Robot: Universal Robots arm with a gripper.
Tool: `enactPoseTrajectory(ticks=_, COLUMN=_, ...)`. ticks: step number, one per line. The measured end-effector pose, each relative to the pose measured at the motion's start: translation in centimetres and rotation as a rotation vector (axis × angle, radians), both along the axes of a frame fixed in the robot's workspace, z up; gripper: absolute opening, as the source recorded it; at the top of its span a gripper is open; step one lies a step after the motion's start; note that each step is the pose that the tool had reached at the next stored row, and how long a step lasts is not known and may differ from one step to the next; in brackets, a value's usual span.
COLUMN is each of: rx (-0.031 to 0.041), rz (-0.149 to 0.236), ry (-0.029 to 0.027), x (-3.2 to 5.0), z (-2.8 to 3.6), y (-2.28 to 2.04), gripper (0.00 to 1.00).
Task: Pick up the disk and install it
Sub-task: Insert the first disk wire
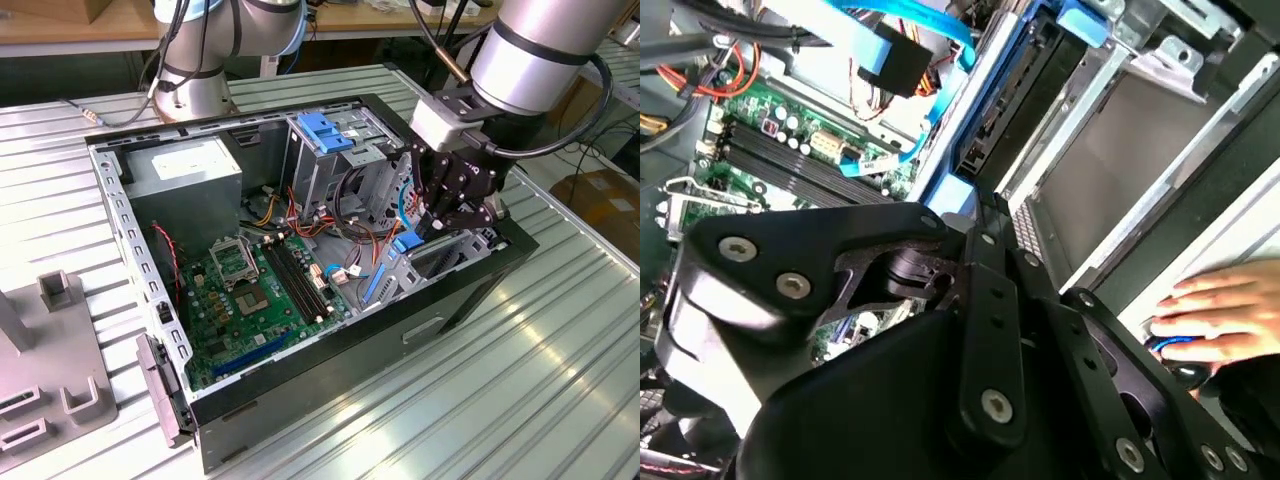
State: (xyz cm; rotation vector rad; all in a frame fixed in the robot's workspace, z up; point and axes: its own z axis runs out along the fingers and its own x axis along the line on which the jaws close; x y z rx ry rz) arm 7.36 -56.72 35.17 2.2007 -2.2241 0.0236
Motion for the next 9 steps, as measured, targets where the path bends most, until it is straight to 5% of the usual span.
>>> enactPoseTrajectory(ticks=3, rx=-0.0001, rz=0.082, ry=-0.0047, x=0.0, z=0.0, y=-0.02, gripper=0.11)
enactPoseTrajectory(ticks=9, rx=-0.0003, rz=0.098, ry=-0.013, x=0.42, z=0.77, y=-0.04, gripper=0.11)
